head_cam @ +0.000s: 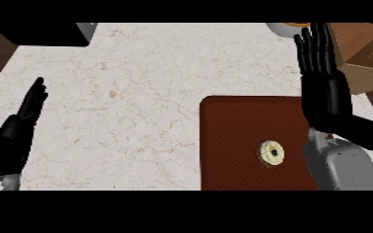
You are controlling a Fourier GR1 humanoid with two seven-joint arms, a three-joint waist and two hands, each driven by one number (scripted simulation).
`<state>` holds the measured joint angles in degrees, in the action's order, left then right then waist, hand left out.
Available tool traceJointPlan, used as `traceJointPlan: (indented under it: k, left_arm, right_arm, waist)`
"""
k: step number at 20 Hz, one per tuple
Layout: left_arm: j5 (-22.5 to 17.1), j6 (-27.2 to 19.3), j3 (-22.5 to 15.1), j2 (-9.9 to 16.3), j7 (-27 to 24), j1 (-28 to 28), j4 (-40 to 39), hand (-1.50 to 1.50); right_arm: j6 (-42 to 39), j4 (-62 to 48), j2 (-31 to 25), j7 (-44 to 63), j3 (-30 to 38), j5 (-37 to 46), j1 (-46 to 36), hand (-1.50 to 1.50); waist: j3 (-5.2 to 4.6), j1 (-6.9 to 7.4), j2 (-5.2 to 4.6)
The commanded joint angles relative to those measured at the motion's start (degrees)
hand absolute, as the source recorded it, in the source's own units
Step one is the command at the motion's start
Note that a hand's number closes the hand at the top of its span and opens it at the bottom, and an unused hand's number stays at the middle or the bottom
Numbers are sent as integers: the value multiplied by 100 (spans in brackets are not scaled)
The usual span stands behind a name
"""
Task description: Pick the cupcake from the tray and place it in the cardboard box
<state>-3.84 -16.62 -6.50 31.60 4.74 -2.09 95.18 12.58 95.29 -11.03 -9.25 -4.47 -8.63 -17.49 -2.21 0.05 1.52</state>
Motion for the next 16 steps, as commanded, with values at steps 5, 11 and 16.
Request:
traceJointPlan:
  k: [5, 11, 16]
  left_arm:
    - [-282, 722, -745, -452, -93, 669, 217, 0]
    - [-376, 899, -1024, -644, -116, 596, 165, 0]
    - [-286, 881, -1291, -1030, -112, 875, -169, 0]
  right_arm:
    - [-974, -418, -675, 798, -1077, 417, 1337, -150]
    - [-183, -649, -2059, -261, -1371, 3054, 1772, -150]
    - [785, -62, -2557, -832, -1681, 4492, 2547, -150]
  waist:
    - [215, -316, -180]
    - [192, -491, -140]
    - [207, -460, -108]
